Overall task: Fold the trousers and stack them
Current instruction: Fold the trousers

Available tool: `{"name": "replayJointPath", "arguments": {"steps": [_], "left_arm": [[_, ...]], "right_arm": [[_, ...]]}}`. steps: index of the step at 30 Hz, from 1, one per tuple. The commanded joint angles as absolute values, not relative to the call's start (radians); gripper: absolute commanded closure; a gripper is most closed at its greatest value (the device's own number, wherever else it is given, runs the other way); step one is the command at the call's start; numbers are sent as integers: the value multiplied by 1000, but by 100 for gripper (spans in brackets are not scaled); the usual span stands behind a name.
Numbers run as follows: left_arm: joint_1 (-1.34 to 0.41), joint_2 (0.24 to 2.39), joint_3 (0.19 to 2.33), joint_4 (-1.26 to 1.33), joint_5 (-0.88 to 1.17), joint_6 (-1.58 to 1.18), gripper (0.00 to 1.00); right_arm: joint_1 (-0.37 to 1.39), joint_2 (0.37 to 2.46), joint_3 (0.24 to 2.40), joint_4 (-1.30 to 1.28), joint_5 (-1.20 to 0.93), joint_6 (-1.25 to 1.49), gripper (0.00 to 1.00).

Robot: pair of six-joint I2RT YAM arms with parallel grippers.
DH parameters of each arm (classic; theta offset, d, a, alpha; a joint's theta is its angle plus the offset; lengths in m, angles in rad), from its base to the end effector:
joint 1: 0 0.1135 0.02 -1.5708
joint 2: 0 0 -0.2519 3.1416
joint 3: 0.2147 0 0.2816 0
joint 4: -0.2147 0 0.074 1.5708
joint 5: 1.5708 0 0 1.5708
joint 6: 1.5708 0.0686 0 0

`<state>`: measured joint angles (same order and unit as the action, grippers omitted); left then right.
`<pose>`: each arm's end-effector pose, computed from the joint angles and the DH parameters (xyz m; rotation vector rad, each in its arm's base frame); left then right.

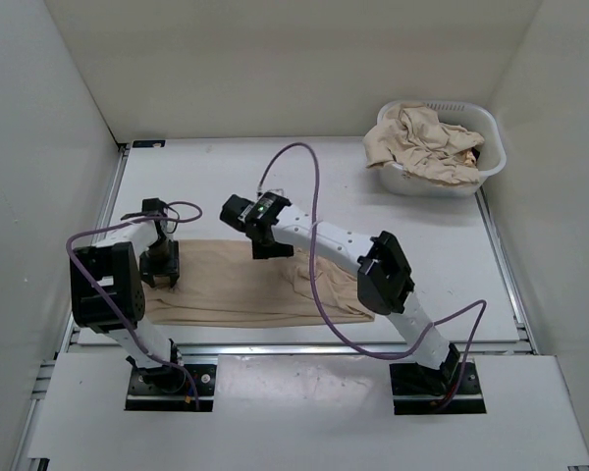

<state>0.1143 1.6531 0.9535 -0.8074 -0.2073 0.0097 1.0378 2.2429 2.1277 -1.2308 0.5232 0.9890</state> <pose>0.2953 0.0481 0.0924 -0.1709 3.0692 0.3252 0.2769 0.4018 0.2085 0.0150 2.5808 -0.1183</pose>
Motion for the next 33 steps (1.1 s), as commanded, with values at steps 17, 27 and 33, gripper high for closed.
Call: {"name": "replayJointPath", "arguments": {"steps": [17,27,33], "left_arm": [[-47,1517,1551,-1148,-114,0,55],[-500,1799,1822,-1316,-315,0,44],[-714,1894,1937,-1227,-60,0,36]], "right_arm": [[849,1366,1173,-835,490,871,42],[350,1362,971,-661,104,744,30],[252,1475,924,-562,-13,721,34]]}}
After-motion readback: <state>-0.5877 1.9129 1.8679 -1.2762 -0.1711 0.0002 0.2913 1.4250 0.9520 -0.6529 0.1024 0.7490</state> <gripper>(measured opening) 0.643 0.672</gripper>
